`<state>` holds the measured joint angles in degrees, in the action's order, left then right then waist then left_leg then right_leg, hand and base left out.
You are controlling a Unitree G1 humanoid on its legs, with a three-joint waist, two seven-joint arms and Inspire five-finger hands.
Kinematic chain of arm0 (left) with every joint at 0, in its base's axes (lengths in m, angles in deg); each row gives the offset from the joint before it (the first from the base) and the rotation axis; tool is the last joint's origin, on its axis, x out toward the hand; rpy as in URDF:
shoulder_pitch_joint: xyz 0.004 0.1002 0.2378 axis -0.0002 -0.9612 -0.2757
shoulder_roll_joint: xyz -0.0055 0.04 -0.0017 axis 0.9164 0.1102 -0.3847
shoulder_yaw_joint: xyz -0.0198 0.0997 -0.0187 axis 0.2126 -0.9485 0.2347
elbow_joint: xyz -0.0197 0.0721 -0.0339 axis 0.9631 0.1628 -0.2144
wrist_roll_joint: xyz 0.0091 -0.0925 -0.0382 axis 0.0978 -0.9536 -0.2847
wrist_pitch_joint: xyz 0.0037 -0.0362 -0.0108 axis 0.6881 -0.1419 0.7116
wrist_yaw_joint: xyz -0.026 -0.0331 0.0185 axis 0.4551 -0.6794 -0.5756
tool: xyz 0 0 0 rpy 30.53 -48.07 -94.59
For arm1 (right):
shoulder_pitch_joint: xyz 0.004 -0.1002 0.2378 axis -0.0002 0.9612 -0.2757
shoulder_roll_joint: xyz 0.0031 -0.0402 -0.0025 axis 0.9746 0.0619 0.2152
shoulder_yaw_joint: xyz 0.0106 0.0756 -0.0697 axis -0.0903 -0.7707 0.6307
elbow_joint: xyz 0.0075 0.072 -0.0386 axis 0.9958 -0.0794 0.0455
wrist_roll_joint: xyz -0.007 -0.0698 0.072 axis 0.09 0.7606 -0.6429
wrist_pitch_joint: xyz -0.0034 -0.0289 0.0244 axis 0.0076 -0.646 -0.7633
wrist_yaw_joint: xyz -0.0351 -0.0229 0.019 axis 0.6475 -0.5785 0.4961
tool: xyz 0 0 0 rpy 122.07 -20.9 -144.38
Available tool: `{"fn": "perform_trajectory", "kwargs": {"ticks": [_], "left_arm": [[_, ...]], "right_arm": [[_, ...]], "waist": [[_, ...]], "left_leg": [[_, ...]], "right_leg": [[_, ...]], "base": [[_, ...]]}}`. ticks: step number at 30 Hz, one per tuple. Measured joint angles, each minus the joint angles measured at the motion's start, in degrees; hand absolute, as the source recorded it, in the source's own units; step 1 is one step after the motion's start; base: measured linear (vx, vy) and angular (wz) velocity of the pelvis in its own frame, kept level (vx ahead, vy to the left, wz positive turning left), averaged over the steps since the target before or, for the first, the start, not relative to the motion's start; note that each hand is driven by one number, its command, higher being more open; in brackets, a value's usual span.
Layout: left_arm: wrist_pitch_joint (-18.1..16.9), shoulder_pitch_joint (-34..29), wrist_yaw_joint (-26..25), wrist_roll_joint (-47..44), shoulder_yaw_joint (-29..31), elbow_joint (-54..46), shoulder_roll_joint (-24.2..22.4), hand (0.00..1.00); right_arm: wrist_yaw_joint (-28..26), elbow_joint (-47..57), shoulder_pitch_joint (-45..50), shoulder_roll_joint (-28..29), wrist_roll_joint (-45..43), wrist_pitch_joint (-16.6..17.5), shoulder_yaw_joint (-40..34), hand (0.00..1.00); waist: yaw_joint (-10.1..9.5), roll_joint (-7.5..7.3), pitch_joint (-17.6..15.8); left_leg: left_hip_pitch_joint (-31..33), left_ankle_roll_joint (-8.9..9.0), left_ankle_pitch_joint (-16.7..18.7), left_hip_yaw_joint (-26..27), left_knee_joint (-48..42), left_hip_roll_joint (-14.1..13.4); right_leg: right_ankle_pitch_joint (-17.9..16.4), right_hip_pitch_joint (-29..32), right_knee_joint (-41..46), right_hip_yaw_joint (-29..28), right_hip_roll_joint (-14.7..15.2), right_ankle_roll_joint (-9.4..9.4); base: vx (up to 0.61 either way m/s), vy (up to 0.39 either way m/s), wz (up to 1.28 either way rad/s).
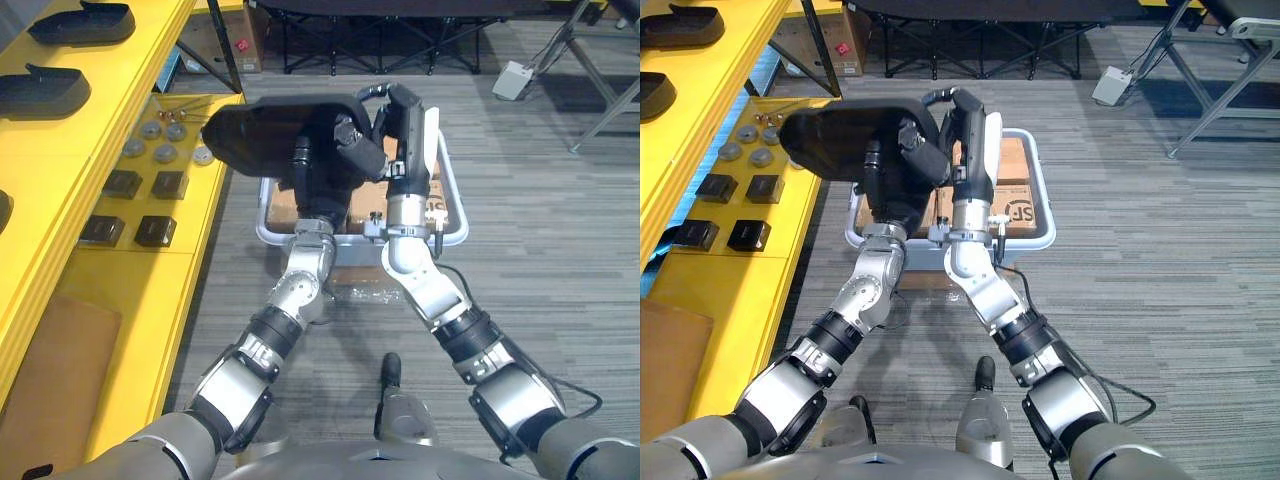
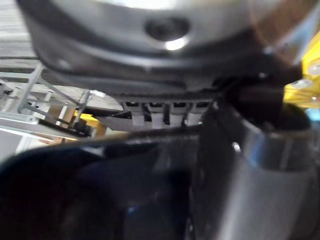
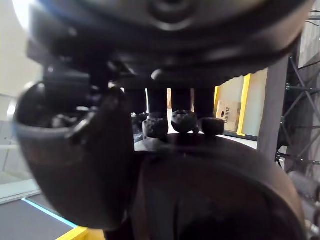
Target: Walk over and take three plastic housings, then place them on the shelf
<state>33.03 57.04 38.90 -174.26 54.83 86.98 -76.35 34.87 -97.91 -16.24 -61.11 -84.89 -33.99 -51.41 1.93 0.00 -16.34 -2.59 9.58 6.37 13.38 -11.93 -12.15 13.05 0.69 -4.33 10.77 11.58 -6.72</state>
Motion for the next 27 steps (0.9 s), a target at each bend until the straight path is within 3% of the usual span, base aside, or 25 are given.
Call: {"fn": "perform_trajectory", "kwargs": {"ticks": [2, 5, 9, 17, 18, 24, 27], "left_arm": [[-4.5, -0.4, -2.1, 0.1, 2.3, 0.0, -0.7, 0.00], [-8.1, -1.1, -3.3, -0.1, 6.1, -0.1, -1.2, 0.00], [-8.5, -2.9, -3.0, -0.2, 6.5, -1.2, -1.0, 0.00], [-8.7, -3.1, 0.2, -0.1, 6.9, -1.2, -1.5, 0.00], [-8.7, -3.3, 0.2, 0.3, 6.9, -1.3, -1.6, 0.00], [-9.3, -6.5, -3.2, 10.1, 8.2, -3.8, -1.9, 0.00], [-10.4, -7.3, -8.7, 18.6, 9.3, -5.2, -1.8, 0.00]], "right_arm": [[-0.1, 0.4, 2.5, 0.5, -0.1, 0.0, 0.0, 0.00], [-0.4, 0.8, 4.8, 1.1, -0.3, 0.0, 0.0, 0.00], [-1.0, 0.8, 5.7, 2.4, -2.0, 0.0, -0.1, 0.00], [-1.5, 5.3, 8.8, 4.2, -2.0, 0.1, 0.7, 0.00], [-1.5, 5.3, 9.0, 4.2, -2.0, 0.1, 0.7, 1.00], [-1.5, 6.9, 13.8, 4.1, -2.3, 0.5, 0.6, 1.00], [-1.3, 6.9, 15.6, 3.6, -2.5, 0.5, 0.2, 1.00]], "waist": [[0.04, -0.19, 0.2], [0.10, -0.21, 0.2], [-0.19, -0.53, 0.4], [0.09, -3.22, 2.0], [0.09, -3.22, 2.0], [0.09, -3.20, 2.4], [0.11, -3.24, 2.8]], "left_leg": [[-0.1, 0.01, 0.0, 0.1, 0.1, 0.0], [-0.1, 0.00, 0.0, 0.1, 0.2, 0.0], [-0.1, -0.01, -0.1, -0.1, 0.2, 0.0], [-0.3, -0.03, -0.1, -0.1, 0.3, 0.1], [-0.7, -0.03, -0.1, -0.1, 0.4, 0.1], [-1.9, -0.28, -0.4, 0.3, 2.2, 0.4], [-1.9, 0.11, -0.6, 0.3, 2.2, 0.5]], "right_leg": [[0.0, 0.0, 0.0, 0.0, 0.0, 0.00], [0.0, 0.0, 0.0, 0.0, 0.0, 0.00], [0.0, -0.1, -0.1, 0.0, 0.0, 0.00], [0.0, -0.3, -0.1, 0.0, 0.1, -0.02], [0.0, -0.6, -0.1, 0.0, 0.1, -0.03], [-0.2, -0.9, -0.1, 0.0, 0.2, -0.04], [-0.2, -0.9, -0.1, 0.0, 0.2, -0.04]], "base": [[0.01, 0.005, -0.02], [0.00, 0.000, 0.00], [0.00, 0.002, 0.02], [0.00, 0.000, 0.00], [0.00, 0.000, 0.00], [0.00, 0.001, -0.01], [0.00, 0.000, 0.00]]}}
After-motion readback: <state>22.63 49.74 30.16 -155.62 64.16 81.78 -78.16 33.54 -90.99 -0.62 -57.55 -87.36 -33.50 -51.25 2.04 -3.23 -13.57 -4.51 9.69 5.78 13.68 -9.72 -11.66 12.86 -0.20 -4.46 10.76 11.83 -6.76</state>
